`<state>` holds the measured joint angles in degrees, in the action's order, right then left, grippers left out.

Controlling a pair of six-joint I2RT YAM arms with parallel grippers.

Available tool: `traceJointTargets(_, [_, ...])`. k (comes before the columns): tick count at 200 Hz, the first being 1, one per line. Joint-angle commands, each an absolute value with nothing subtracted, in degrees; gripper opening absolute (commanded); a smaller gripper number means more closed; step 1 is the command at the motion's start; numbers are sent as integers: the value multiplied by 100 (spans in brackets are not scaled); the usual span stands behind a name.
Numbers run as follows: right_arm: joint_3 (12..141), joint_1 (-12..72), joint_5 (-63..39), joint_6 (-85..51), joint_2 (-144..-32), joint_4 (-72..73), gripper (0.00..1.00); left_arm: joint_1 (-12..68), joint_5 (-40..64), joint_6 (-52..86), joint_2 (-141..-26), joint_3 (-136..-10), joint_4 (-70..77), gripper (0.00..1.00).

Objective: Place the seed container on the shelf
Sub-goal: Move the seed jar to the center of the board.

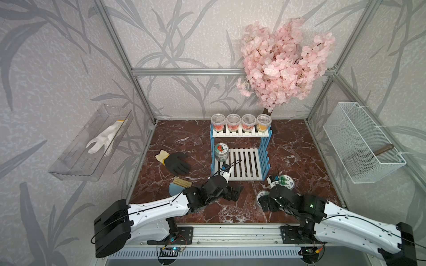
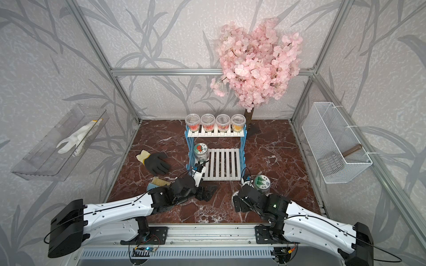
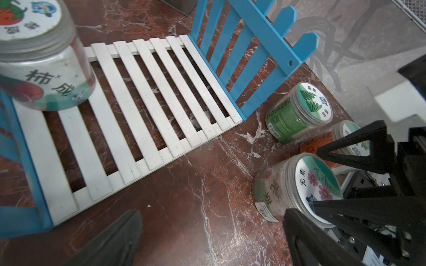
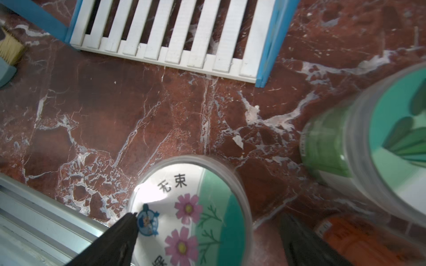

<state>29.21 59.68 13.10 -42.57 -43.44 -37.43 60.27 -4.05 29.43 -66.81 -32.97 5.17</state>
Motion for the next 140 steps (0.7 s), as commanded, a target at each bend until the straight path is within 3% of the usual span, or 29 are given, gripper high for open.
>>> traceJointTargets(1, [2856, 5993, 1125, -3901, -4430, -3161, 99, 6041, 26, 2418, -6770, -3310, 1061, 100])
traceJointTargets(35, [3015, 5994, 1228, -3931, -4859, -3526, 99, 6042, 171, 1954, -6706, -2991, 1529, 100])
traceJointTargets(63, [2943, 5997, 730, -3693, -5099, -2978, 100, 6044, 43, 1689, -6487, -2868, 1457, 100])
traceJointTargets(101, [2871, 6000, 663, -3685, -5363, -2173, 87, 6041, -406, 1566, -5781, -2567, 1152, 100])
traceJointTargets(140, [2988, 6026, 435, -3470, -5957, -1118, 84, 6038, -865, 1521, -5020, -2263, 729, 100])
